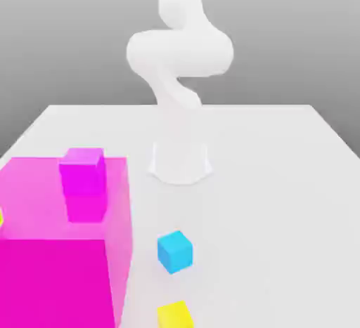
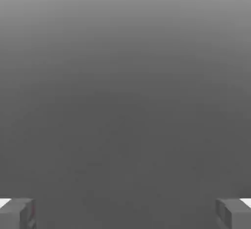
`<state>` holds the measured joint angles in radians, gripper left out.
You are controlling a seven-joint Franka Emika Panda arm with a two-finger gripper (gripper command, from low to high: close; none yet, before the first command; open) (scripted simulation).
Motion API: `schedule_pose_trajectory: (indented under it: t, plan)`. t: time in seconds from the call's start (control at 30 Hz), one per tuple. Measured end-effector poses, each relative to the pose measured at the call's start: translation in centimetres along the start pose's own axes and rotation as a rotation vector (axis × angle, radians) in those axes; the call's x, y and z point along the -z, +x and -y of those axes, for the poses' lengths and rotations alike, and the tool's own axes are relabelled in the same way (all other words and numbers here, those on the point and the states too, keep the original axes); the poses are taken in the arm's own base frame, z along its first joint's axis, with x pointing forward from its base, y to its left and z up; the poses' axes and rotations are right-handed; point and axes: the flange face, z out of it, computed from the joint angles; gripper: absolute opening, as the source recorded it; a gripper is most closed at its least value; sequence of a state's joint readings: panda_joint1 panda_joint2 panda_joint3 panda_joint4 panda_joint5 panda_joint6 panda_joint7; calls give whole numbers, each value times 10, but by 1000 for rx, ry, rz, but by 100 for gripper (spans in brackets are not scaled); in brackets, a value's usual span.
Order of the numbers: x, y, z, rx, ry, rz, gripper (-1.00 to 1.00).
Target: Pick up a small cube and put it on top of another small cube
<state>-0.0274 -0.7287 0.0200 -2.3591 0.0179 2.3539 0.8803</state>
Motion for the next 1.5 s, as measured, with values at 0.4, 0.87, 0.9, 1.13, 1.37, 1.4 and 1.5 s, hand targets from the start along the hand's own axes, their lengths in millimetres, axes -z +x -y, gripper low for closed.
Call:
schedule_pose_trajectory:
  t: [0.4,0.87,0.9,1.13,1.37,1.4,1.5]
  plan:
    - [-255,-97,-132,-535,-410,164,0]
    - [-368,-223,-290,-871,-728,171,0]
    - [-374,-227,-295,-870,-728,171,-100]
    - [-375,-228,-296,-870,-726,169,-100]
    - [-335,-206,-268,-869,-727,168,-100]
    - [-334,-202,-262,-862,-727,170,-100]
    - [-345,-188,-239,-824,-729,179,-100]
